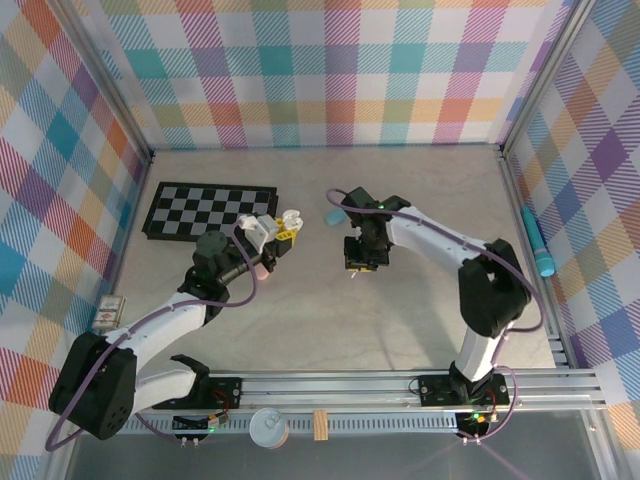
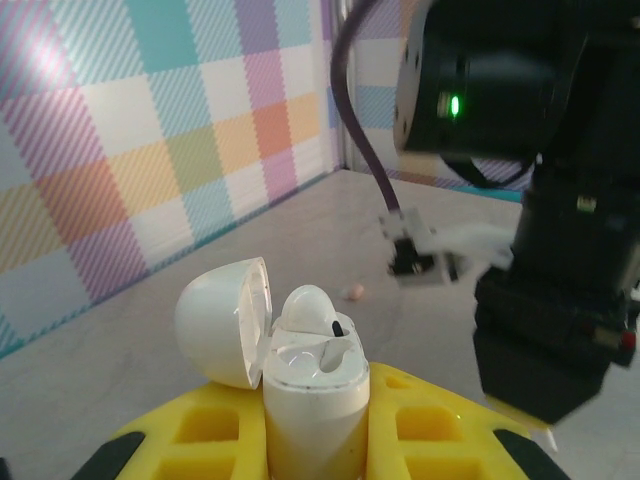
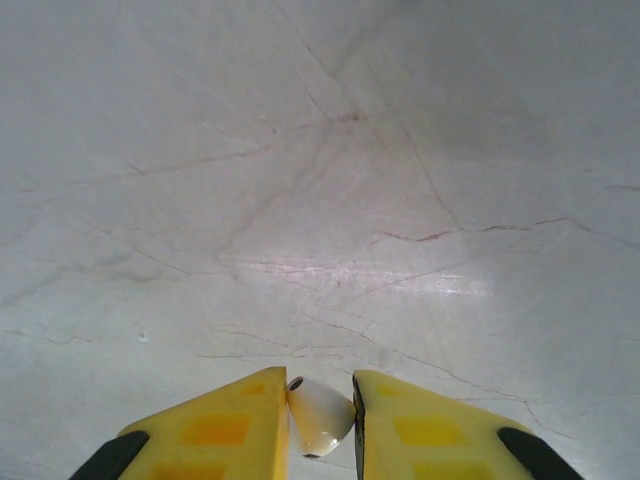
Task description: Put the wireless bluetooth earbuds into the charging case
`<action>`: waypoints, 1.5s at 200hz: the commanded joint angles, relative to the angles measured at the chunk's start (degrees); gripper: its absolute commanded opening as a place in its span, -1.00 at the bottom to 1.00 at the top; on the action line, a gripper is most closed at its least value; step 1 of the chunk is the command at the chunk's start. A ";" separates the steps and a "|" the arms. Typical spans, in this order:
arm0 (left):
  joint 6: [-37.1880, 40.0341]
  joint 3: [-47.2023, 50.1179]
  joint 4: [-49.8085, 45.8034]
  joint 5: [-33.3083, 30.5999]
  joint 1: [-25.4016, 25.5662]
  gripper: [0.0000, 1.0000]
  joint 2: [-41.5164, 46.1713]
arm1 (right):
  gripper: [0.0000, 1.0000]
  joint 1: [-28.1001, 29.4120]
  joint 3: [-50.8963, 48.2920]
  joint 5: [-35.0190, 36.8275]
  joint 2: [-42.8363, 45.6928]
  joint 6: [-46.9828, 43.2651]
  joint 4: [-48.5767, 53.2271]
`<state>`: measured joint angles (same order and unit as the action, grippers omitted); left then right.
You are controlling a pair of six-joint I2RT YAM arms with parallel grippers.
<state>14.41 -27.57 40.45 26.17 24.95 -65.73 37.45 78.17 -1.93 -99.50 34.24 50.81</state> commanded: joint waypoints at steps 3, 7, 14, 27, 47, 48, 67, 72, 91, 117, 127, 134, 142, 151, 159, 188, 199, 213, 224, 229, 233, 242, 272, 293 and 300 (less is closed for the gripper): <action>-0.20 -1.33 -0.41 2.14 2.55 -1.00 -1.76 | -0.55 0.08 -1.77 3.60 5.10 -1.42 -3.91; -0.39 -1.28 0.16 2.30 2.88 -1.00 -2.04 | -0.55 0.08 -1.93 4.08 5.82 -1.86 -4.23; -1.92 -1.09 1.81 2.46 3.31 -1.00 -2.83 | -0.55 0.08 -2.25 4.96 7.13 -2.67 -4.61; -4.50 -0.83 4.90 2.90 4.22 -1.00 -4.39 | -0.55 0.10 -2.86 6.71 9.51 -3.90 -5.21; -5.19 -1.49 5.44 2.97 6.52 -1.00 -6.42 | -0.56 0.08 -4.00 8.16 13.20 -5.09 -6.36; -5.19 -1.50 5.39 2.99 6.69 -1.00 -6.51 | -0.56 0.08 -4.08 8.17 13.37 -5.16 -6.48; -5.19 -2.51 4.84 3.76 8.41 -1.00 -8.16 | -0.56 0.08 -5.12 8.00 16.84 -6.00 -8.02; -5.19 -2.80 4.51 4.21 8.69 -1.00 -8.49 | -0.56 0.08 -5.30 7.92 17.59 -6.22 -8.26; -5.02 -4.33 2.49 6.65 9.23 -1.00 -9.90 | -0.56 0.08 -5.47 7.65 20.10 -7.33 -8.83; -5.00 -6.70 -0.25 10.05 10.00 -1.00 -11.18 | -0.56 0.08 -5.73 7.13 22.64 -8.95 -10.07; -5.19 -7.35 -1.11 10.98 10.42 -1.00 -11.43 | -0.57 0.16 -5.75 6.83 23.22 -9.49 -10.56; -5.14 -7.78 -1.89 11.62 10.70 -1.00 -11.54 | -0.57 0.16 -5.75 6.48 23.61 -9.81 -10.96; -5.10 -8.32 -2.92 12.03 11.01 -1.00 -11.76 | -0.57 0.17 -5.59 6.10 23.90 -10.02 -11.27; -4.88 -8.83 -3.96 12.49 11.38 -1.00 -11.96 | -0.57 0.15 -5.37 5.66 23.99 -10.31 -11.39; -4.62 -9.22 -4.61 12.87 11.60 -1.00 -12.30 | -0.57 0.20 -5.30 5.71 24.00 -10.42 -11.57; -4.24 -10.45 -5.47 13.12 12.47 -1.00 -13.87 | -0.58 0.65 -5.31 4.99 24.05 -10.85 -12.22; -4.13 -10.83 -5.66 12.89 12.75 -1.00 -14.60 | -0.58 0.91 -5.13 4.68 24.14 -11.03 -12.35; -4.20 -11.76 -6.13 12.73 13.00 -1.00 -15.59 | -0.58 1.20 -5.05 4.03 24.40 -11.28 -12.73; -4.20 -12.34 -6.28 13.10 13.17 -1.00 -16.29 | -0.58 1.52 -5.10 3.74 24.45 -11.35 -13.01; -4.14 -12.58 -6.16 13.27 13.28 -1.00 -16.61 | -0.58 1.68 -5.13 3.45 24.37 -11.38 -13.26; -4.21 -12.67 -6.09 13.27 13.41 -1.00 -16.78 | -0.58 1.76 -5.07 3.37 24.36 -11.39 -13.35; -4.46 -13.01 -5.77 13.21 13.61 -1.00 -17.13 | -0.58 2.07 -5.13 3.21 24.15 -11.43 -13.49; -4.74 -13.46 -5.30 13.03 13.73 -1.00 -17.63 | -0.58 3.02 -5.18 2.08 23.65 -11.89 -14.07; -4.37 -13.42 -4.90 12.38 13.72 -1.00 -17.68 | -0.59 3.65 -5.34 1.85 23.24 -12.06 -14.42; -4.38 -13.27 -4.37 12.12 13.72 -1.00 -17.74 | -0.59 3.76 -5.46 1.91 23.09 -12.03 -14.29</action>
<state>9.87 -39.33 34.20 37.69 38.20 -83.11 40.56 73.06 1.13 -76.34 23.22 38.26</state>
